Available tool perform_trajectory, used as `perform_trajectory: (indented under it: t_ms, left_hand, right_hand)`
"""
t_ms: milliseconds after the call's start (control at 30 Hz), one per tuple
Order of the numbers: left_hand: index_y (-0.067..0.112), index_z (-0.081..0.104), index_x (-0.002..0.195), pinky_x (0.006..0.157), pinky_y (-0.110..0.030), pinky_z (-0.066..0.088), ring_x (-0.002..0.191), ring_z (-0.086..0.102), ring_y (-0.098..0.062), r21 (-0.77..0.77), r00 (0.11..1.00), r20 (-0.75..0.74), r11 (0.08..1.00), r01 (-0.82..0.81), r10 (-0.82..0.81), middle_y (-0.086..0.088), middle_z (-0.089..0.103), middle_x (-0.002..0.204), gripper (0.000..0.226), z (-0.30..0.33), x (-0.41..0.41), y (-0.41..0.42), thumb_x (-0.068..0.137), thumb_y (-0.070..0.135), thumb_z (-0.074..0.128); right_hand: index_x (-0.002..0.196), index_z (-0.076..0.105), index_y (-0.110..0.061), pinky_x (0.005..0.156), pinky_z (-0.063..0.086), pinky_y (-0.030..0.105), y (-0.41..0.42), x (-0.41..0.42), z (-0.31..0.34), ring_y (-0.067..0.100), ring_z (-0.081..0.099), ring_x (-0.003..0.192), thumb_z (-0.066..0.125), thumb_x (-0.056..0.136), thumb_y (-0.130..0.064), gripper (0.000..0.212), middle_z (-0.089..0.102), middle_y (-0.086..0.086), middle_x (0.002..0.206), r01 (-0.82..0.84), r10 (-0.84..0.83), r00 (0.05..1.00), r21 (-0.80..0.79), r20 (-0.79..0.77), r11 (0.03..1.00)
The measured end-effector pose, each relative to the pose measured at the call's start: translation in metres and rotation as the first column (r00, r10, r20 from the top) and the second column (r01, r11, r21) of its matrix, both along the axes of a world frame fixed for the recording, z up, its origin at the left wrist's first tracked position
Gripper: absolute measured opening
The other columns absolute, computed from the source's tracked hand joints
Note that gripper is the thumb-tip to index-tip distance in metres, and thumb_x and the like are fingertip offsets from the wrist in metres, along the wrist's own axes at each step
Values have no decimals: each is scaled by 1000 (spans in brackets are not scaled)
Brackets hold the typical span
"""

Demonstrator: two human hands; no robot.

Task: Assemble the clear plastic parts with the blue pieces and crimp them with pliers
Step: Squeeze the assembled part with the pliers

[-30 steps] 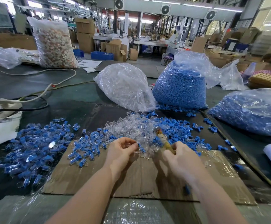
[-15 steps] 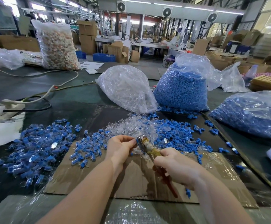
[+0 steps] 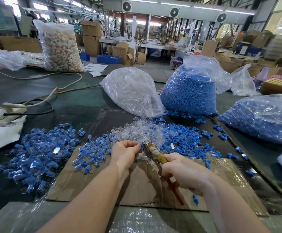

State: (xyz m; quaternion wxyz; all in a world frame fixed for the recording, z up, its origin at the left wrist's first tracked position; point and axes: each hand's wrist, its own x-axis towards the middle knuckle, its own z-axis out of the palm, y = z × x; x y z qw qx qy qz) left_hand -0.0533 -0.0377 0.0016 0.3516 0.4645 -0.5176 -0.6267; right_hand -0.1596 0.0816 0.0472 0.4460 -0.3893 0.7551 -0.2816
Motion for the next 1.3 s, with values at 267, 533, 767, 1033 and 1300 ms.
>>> perform_trajectory:
  t_ms: [267, 533, 767, 1033, 1300]
  left_hand:
    - [13, 66, 84, 56, -22, 51, 74, 61, -17, 16, 1000, 15, 1000, -20, 19, -10, 69, 87, 5, 2, 2, 4, 86, 9, 64]
    - [10, 67, 88, 53, -19, 50, 69, 60, -14, -11, 999, 18, 1000, -26, 26, -8, 67, 82, 5, 5, -4, 9, 86, 8, 64]
    - [10, 66, 85, 71, -39, 55, 75, 63, -22, 13, 998, -37, 999, -40, 41, -12, 68, 82, 6, -1, -7, 6, 86, 5, 63]
    - [20, 68, 95, 55, -20, 35, 74, 52, -10, -651, 761, 502, 759, 21, 410, 0, 65, 90, 11, -12, 38, -26, 91, 19, 58]
    - [19, 67, 111, 88, -32, 37, 95, 40, -18, -721, 672, 572, 679, 139, 470, -2, 59, 102, 24, -23, 48, -33, 88, 19, 62]
  right_hand:
    - [81, 47, -15, 45, 28, 20, 3, 5, 6, 13, 41, 56, 46, 83, -7, 8, 47, 5, 78, -58, 57, 997, -18, -53, 998]
    - [68, 42, -17, 50, 30, 26, 2, 6, -1, 13, 38, 53, 43, 87, -5, 23, 42, -1, 61, -61, 46, 987, -98, -151, 993]
    - [92, 58, -18, 41, 34, 12, 3, 3, -15, 0, 45, 44, 58, 82, -9, 13, 53, -3, 74, 19, -56, 985, -222, -161, 975]
    - [135, 40, -22, 97, 38, 38, 9, -24, -41, 21, 41, 111, 58, 85, -30, 54, 44, 1, 110, 193, -256, 666, -170, -701, 966]
    - [147, 22, -24, 104, 34, 36, 16, -39, -61, 22, 38, 124, 45, 91, -55, 68, 42, 5, 133, 221, -194, 486, -95, -852, 971]
